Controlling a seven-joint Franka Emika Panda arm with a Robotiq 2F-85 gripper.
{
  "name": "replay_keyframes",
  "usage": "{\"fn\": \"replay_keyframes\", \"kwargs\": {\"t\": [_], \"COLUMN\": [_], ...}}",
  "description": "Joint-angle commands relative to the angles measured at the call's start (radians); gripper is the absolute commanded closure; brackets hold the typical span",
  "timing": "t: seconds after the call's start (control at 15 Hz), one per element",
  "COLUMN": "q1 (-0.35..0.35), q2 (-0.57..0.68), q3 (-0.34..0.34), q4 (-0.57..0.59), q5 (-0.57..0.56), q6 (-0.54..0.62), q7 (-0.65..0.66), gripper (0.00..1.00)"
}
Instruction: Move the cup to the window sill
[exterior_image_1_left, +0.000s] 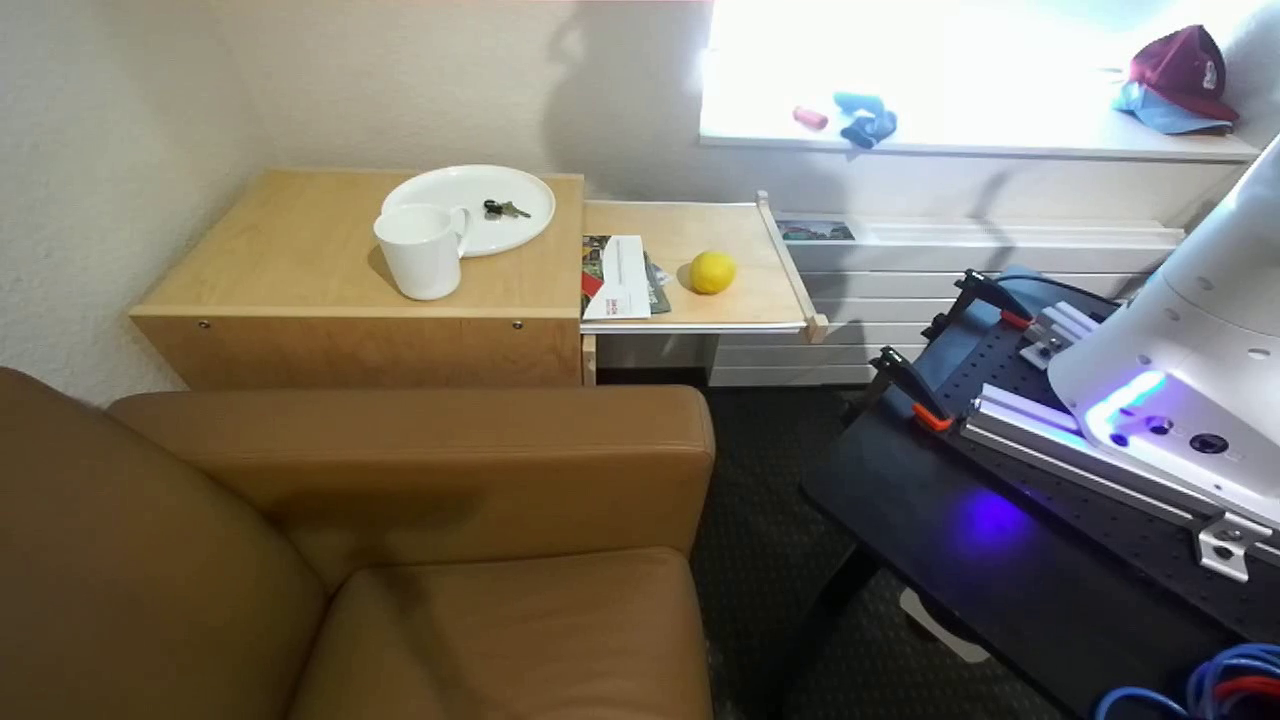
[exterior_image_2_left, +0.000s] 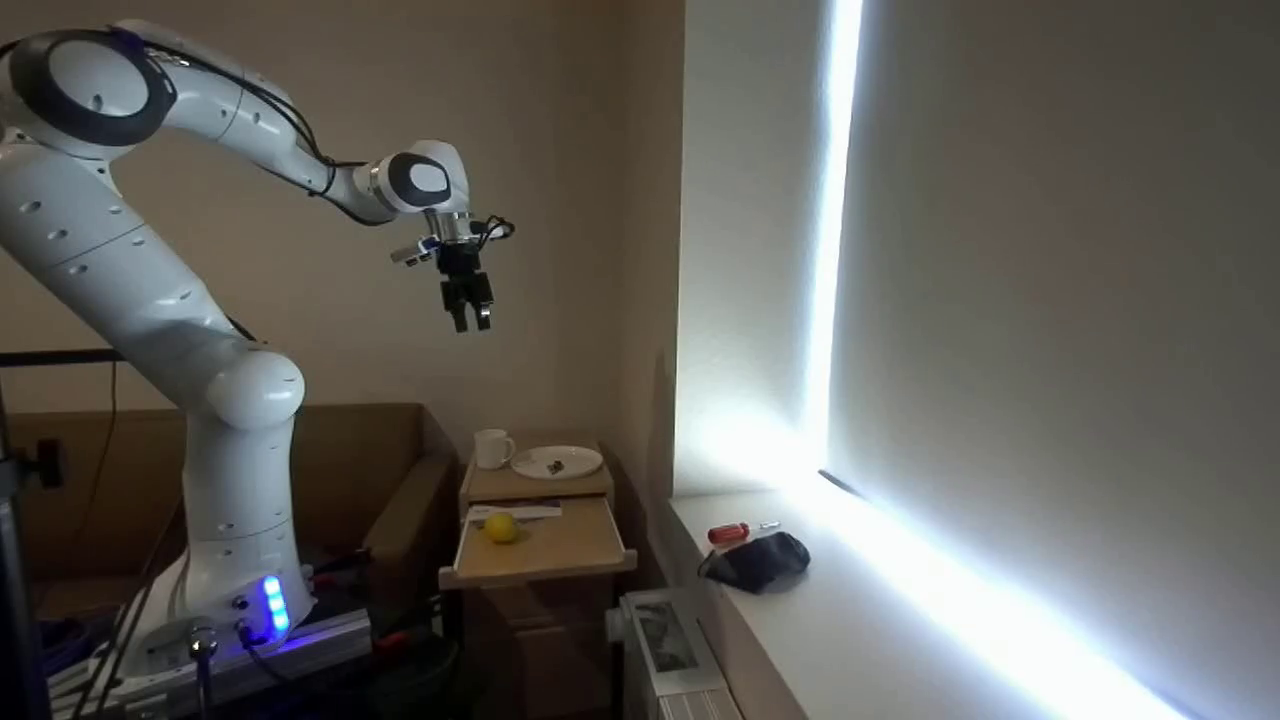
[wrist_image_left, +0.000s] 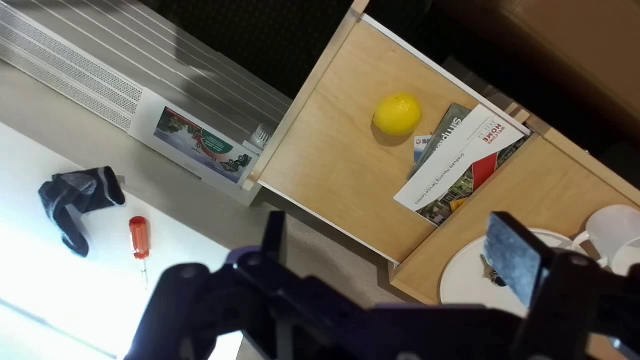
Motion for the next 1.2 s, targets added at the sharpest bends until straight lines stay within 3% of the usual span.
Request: {"fn": "replay_keyframes", "kwargs": {"t": [0.0,0.07,0.27,0.6,0.73,0.93,1.0,1.13], "q1": [-0.005,-0.016,0.057,0.131,0.178,0.193,0.175,0.148], "q2": [0.028,0.055,0.165,0.372,0.379,0.372,0.375,0.459], "q3": [0.003,0.024,0.067,0.201,0.196,0.188,0.194,0.227], "q4": [-0.004,-0.04,-0.059,-0.013,0.004,-0.009,-0.016,-0.007], "q5": [-0.015,-0.004,0.161,0.18,0.206,0.183,0.111,-0.042], "q6": [0.028,0.139,0.189,0.4,0.389,0.39,0.368,0.368], "q7": [0.029,0.108,0.221,0.422,0.429,0.44,0.44,0.563], "gripper": [0.0,0.0,0.0,0.0,0.0,0.0,0.0,0.0]}}
